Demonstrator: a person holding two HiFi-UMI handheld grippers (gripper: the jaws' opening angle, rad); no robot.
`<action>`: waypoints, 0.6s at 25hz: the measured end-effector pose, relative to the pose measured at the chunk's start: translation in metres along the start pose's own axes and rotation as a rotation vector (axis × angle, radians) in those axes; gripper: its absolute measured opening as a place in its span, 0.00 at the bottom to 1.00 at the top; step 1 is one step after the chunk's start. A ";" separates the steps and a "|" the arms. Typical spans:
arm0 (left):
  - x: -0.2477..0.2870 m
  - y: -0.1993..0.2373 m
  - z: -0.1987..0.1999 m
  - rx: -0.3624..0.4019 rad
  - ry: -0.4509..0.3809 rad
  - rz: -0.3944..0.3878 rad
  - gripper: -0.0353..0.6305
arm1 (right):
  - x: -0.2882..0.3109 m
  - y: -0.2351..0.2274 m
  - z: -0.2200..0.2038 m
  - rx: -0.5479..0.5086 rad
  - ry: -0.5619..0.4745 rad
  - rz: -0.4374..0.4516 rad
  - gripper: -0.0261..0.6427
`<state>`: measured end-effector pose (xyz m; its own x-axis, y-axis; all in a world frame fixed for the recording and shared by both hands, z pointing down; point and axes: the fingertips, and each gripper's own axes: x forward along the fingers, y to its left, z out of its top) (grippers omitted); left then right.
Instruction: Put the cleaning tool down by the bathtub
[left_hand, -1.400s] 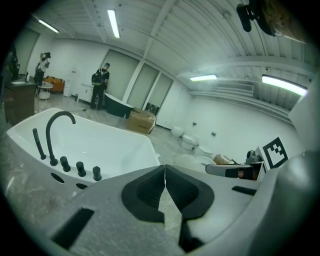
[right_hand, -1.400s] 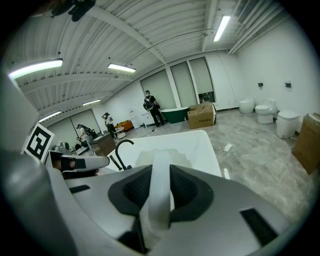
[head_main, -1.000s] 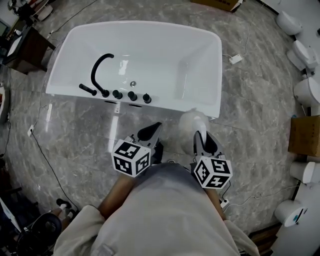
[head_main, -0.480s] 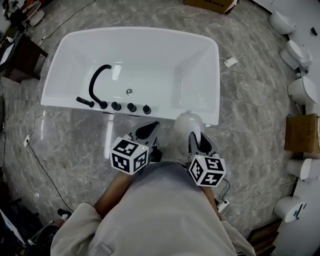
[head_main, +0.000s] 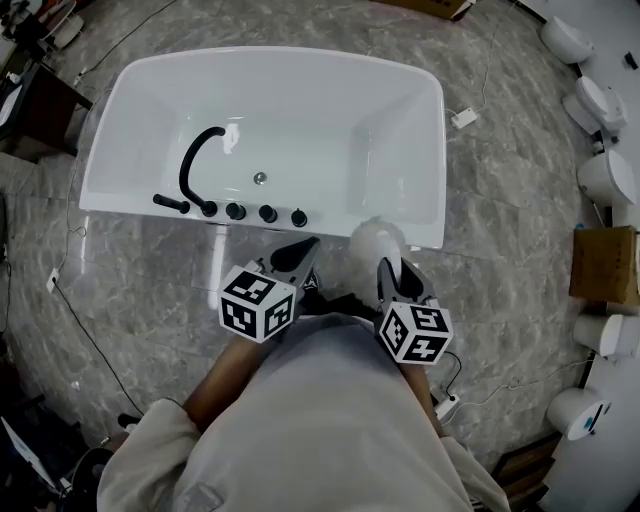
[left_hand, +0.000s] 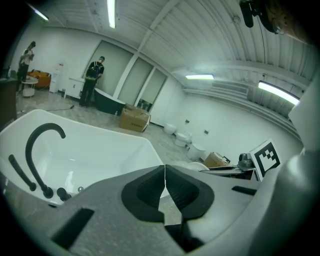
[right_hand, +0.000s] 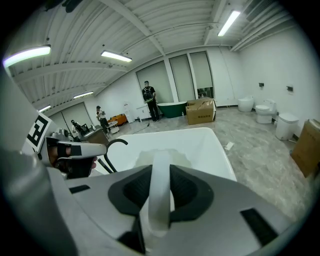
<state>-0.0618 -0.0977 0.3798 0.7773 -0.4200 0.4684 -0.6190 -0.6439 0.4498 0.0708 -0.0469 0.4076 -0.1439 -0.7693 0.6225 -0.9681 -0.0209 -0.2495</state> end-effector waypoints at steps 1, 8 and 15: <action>0.001 0.001 -0.001 -0.004 0.005 0.002 0.07 | 0.002 0.000 -0.001 0.000 0.004 0.005 0.17; 0.007 0.002 -0.008 -0.012 0.036 0.022 0.07 | 0.016 -0.008 -0.007 -0.008 0.025 0.046 0.17; 0.030 0.000 0.002 -0.079 0.028 0.035 0.07 | 0.036 -0.028 -0.004 -0.024 0.074 0.087 0.17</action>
<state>-0.0380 -0.1119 0.3921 0.7523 -0.4226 0.5055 -0.6535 -0.5765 0.4905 0.0915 -0.0717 0.4399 -0.2412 -0.7183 0.6526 -0.9559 0.0596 -0.2876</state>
